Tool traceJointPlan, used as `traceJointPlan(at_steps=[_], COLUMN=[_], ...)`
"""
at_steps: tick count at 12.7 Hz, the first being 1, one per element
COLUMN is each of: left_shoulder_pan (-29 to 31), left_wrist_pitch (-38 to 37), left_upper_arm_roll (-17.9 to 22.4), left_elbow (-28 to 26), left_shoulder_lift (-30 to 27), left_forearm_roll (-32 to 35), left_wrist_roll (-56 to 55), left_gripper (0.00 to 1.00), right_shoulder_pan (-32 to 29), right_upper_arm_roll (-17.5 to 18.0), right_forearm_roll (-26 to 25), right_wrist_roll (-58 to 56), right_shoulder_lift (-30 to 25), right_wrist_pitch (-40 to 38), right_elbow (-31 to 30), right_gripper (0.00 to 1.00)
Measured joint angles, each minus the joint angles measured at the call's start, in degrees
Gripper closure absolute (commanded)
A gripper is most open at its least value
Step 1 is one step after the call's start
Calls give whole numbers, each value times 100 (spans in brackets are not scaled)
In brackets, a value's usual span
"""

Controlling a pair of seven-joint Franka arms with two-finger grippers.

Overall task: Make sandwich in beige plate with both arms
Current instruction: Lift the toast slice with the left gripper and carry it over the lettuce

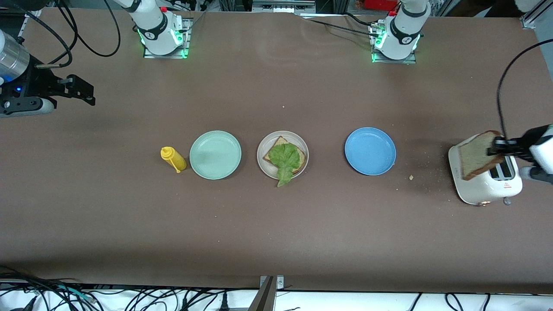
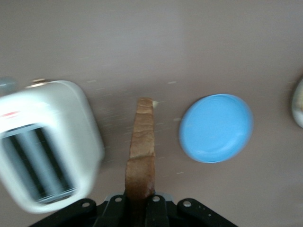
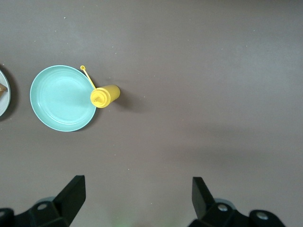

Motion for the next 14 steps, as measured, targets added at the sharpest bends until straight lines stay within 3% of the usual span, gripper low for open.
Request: traceJointPlan(at_steps=[7,10,14], left_shoulder_pan=[-177,-786,-1910], left_wrist_pitch=[102,718,1280], left_upper_arm_roll=[-13,-44,-61], left_elbow=[-330,-425,-577], left_shoulder_lift=[1210,1541,1966], left_forearm_roll=[-3487,-4305,-4743], left_wrist_roll=[-40,-37,-38], left_gripper=[100,100,100], right_shoulder_pan=[30,-10,-10], right_upper_arm_roll=[48,11,5], right_forearm_roll=[0,0,0], right_wrist_roll=[0,0,0], right_shoulder_lift=[18,69,99], right_wrist_pitch=[7,5,5], right_elbow=[124,126,131], right_gripper=[0,0,0])
